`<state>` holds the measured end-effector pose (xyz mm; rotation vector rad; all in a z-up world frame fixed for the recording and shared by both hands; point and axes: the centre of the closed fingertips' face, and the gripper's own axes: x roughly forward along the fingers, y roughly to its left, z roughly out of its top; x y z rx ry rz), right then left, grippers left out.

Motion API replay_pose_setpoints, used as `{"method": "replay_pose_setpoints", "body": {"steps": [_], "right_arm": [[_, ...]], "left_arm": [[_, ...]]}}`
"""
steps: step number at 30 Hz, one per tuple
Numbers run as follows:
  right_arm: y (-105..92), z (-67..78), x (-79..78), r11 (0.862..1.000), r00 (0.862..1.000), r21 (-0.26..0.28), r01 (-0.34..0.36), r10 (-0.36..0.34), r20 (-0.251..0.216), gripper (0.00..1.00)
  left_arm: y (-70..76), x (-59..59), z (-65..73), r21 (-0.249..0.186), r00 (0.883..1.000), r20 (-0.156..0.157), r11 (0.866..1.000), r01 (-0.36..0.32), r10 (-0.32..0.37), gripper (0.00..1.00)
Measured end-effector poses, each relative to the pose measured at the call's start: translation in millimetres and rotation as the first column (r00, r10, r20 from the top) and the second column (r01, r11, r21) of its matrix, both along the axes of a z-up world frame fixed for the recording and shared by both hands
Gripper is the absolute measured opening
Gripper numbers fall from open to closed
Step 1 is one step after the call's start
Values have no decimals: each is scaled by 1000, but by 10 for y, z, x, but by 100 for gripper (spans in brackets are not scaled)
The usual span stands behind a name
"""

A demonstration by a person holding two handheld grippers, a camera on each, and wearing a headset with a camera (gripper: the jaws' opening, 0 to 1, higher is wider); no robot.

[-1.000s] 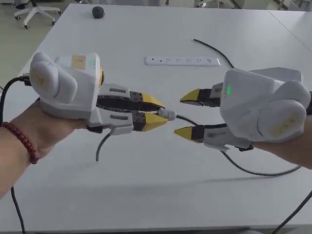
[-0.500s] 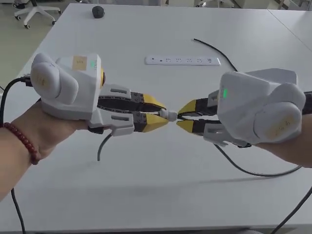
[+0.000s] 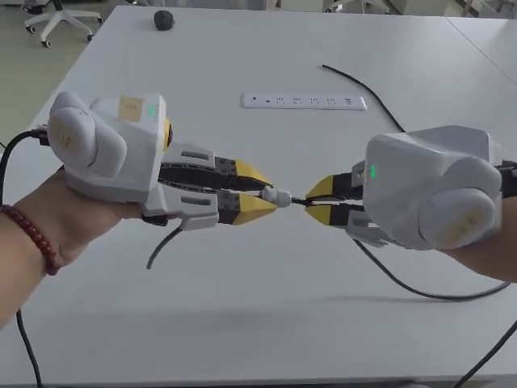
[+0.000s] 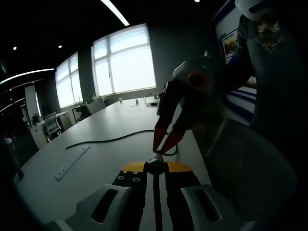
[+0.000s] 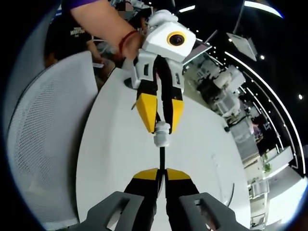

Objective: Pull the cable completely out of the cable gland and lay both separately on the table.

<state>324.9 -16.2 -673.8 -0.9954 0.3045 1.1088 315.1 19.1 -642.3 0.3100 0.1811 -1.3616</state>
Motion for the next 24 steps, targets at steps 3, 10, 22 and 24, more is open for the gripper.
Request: {"method": "replay_pose_setpoints", "body": {"steps": [3, 10, 22, 24], "right_arm": [[-107, -73, 21, 1000, 1000, -22, 14, -14, -5, 0], [-394, -432, 98, 995, 997, -83, 63, -66, -40, 0], [-855, -933, 149, 975, 975, -160, 153, -175, -134, 0], [-896, -986, 141, 971, 973, -178, 157, -183, -138, 0]], "left_arm": [[23, 15, 12, -3, 1000, 1, 1000, -6, 6, 15], [57, 38, 21, -1, 1000, 5, 1000, -15, 15, 15], [133, 48, 15, 4, 999, 10, 1000, -31, 31, 15], [136, 52, 16, 4, 999, 10, 999, -33, 33, 15]]}}
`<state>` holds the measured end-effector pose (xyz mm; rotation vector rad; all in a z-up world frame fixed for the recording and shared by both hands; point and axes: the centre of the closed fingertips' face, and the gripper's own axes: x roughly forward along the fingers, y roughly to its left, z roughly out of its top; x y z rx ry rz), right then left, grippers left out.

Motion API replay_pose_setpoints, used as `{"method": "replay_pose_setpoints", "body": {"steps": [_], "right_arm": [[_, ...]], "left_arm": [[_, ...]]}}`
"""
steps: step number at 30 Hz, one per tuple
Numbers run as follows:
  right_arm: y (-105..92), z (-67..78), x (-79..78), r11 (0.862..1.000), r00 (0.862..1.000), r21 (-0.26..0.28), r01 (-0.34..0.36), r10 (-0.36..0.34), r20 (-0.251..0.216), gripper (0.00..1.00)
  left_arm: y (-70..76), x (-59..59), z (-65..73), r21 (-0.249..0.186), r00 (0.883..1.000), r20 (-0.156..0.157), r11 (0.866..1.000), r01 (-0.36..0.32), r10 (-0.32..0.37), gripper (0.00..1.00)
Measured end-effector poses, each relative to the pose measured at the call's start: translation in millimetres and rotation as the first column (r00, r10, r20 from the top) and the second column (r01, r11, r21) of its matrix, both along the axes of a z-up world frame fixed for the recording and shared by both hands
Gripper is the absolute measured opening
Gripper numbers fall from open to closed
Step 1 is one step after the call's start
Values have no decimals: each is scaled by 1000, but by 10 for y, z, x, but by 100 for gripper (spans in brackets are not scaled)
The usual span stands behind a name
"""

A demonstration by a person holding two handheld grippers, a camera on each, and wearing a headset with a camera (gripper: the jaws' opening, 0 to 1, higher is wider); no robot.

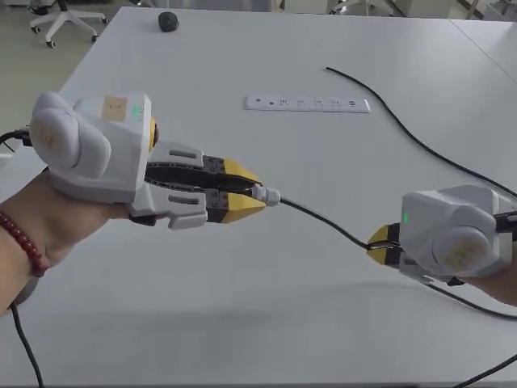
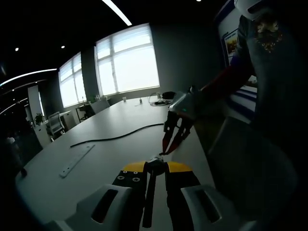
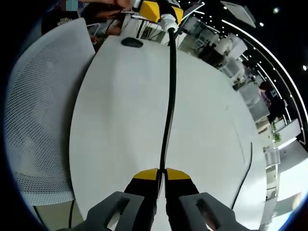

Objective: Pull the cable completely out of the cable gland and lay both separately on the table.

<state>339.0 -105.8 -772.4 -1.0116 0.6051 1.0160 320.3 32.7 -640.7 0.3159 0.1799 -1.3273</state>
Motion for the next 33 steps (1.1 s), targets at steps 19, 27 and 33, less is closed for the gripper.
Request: {"method": "replay_pose_setpoints", "body": {"steps": [19, 27, 33], "right_arm": [[-33, -105, -44, 999, 999, 20, 28, -27, -32, 3], [205, 140, -54, 975, 997, 212, 71, -65, -35, 51], [555, 598, -54, 900, 999, 435, 37, -48, 13, 81]], "left_arm": [[-47, 15, -38, -6, 1000, -15, 1000, -13, 12, 15], [-44, 31, -48, -7, 1000, -17, 1000, -17, 17, 15], [-44, 41, -43, -9, 1000, -17, 1000, -18, 18, 15]]}}
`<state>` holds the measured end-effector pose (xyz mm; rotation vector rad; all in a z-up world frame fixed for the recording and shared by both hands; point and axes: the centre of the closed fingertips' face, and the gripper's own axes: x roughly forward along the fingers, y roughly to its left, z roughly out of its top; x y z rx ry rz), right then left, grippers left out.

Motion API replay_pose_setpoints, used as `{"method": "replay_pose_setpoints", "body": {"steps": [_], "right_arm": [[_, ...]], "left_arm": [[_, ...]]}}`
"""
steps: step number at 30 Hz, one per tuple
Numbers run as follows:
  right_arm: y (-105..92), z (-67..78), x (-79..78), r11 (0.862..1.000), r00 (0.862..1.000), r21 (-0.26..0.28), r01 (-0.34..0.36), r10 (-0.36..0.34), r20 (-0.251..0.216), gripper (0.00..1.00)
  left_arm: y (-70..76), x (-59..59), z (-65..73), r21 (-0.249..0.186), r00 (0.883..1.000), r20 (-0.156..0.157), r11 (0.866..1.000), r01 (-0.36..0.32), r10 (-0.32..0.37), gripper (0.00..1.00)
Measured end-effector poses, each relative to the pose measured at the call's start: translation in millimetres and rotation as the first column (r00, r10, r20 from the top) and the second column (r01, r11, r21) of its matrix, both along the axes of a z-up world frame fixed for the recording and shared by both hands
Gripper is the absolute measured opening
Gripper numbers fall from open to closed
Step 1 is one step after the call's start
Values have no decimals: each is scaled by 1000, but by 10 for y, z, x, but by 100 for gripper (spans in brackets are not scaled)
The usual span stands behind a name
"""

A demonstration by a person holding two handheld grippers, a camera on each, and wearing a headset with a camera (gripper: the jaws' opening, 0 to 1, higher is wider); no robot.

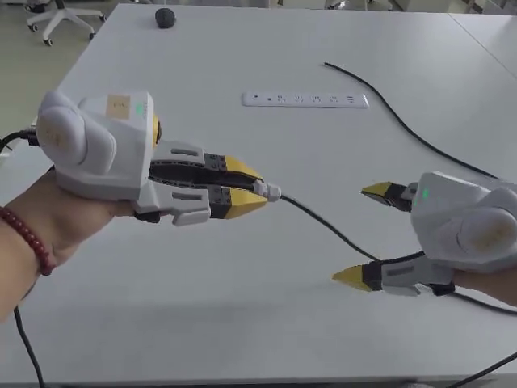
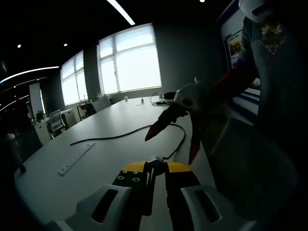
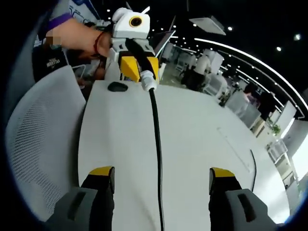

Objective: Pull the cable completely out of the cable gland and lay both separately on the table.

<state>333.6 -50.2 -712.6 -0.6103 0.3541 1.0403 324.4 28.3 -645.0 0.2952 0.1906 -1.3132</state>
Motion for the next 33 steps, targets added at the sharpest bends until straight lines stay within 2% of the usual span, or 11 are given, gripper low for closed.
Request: {"method": "replay_pose_setpoints", "body": {"steps": [2, 5, 7, 9, 10, 20, 24, 30, 33], "right_arm": [[52, 69, -28, 1000, 1000, 7, -13, 13, -2, 81], [137, 155, -32, 1000, 999, 2, -27, 27, 26, 83], [200, 207, -53, 999, 998, 14, -52, 51, 39, 81], [228, 237, -57, 999, 997, 1, -53, 53, 52, 77], [286, 275, -86, 997, 995, 11, -78, 77, 57, 77], [502, 542, -83, 993, 987, 24, -117, 113, 118, 72], [524, 582, -89, 991, 981, -2, -133, 132, 139, 59], [536, 551, -116, 986, 977, -55, -157, 163, 139, 29], [571, 554, -125, 983, 974, -59, -172, 179, 140, 23]], "left_arm": [[-3, 2, 0, -2, 1000, -1, 1000, 0, 0, 15], [-11, 0, -3, 0, 1000, 0, 1000, 2, -2, 15], [-16, -2, 1, -3, 1000, 0, 1000, 2, -2, 15], [-18, -4, 3, -3, 1000, 1, 1000, 3, -3, 15], [-19, -6, 4, -3, 1000, 1, 1000, 3, -3, 15], [-34, -26, -4, -1, 1000, 2, 1000, 8, -8, 15], [-41, -34, -3, -1, 1000, 3, 1000, 10, -10, 15], [-56, -55, 7, -4, 1000, 3, 1000, 17, -17, 15], [-66, -62, 8, -3, 1000, 4, 1000, 22, -22, 15]]}}
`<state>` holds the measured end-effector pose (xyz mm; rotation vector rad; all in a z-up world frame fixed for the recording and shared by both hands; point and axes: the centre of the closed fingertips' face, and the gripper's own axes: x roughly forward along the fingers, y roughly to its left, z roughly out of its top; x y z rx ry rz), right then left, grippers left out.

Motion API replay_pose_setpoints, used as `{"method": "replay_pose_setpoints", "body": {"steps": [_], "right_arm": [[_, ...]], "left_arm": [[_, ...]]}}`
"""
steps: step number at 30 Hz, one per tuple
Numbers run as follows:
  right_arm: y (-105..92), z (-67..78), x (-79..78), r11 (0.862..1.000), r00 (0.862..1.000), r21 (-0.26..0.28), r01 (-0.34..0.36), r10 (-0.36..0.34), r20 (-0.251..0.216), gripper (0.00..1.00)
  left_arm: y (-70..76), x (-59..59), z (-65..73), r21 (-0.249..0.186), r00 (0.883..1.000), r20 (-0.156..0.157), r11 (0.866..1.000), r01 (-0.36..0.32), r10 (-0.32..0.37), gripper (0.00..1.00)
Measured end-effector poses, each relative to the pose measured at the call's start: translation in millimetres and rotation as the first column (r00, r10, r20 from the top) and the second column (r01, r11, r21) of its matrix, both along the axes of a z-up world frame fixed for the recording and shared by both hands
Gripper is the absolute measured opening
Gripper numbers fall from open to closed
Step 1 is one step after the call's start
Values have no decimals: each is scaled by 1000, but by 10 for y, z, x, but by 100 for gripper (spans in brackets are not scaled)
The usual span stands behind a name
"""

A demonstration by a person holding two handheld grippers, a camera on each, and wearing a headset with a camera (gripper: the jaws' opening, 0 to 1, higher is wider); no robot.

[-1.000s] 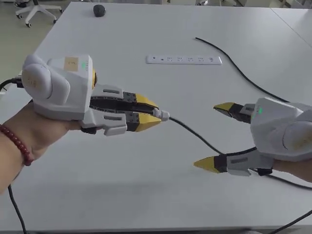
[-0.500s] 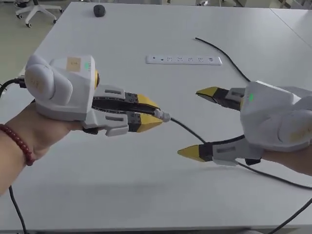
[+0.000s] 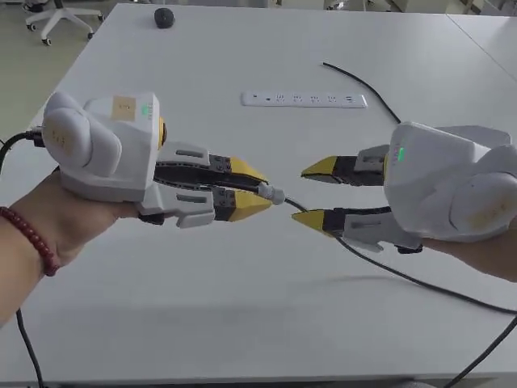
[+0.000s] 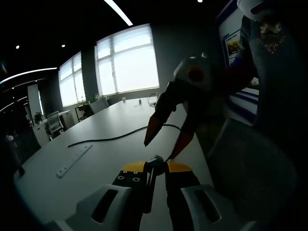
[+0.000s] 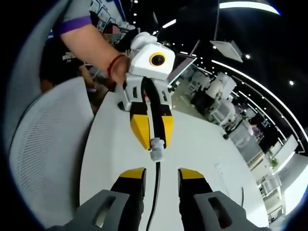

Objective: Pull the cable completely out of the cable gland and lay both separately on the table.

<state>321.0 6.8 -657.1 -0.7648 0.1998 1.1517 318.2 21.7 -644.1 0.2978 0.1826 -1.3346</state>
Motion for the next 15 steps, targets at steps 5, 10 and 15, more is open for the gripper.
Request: {"method": "replay_pose_setpoints", "body": {"steps": [5, 10, 15], "right_arm": [[41, 5, -2, 1000, 1000, -15, -14, 14, 5, 13], [49, -21, 14, 999, 1000, -44, -25, 26, 17, 6], [68, -37, -11, 998, 999, -52, -34, 35, 11, 2]], "left_arm": [[-13, 3, 11, -1, 1000, 2, 1000, 3, -3, 15], [-40, -9, 24, -5, 1000, 3, 1000, 10, -10, 15], [-48, -8, 23, -6, 1000, 3, 1000, 12, -12, 15]]}}
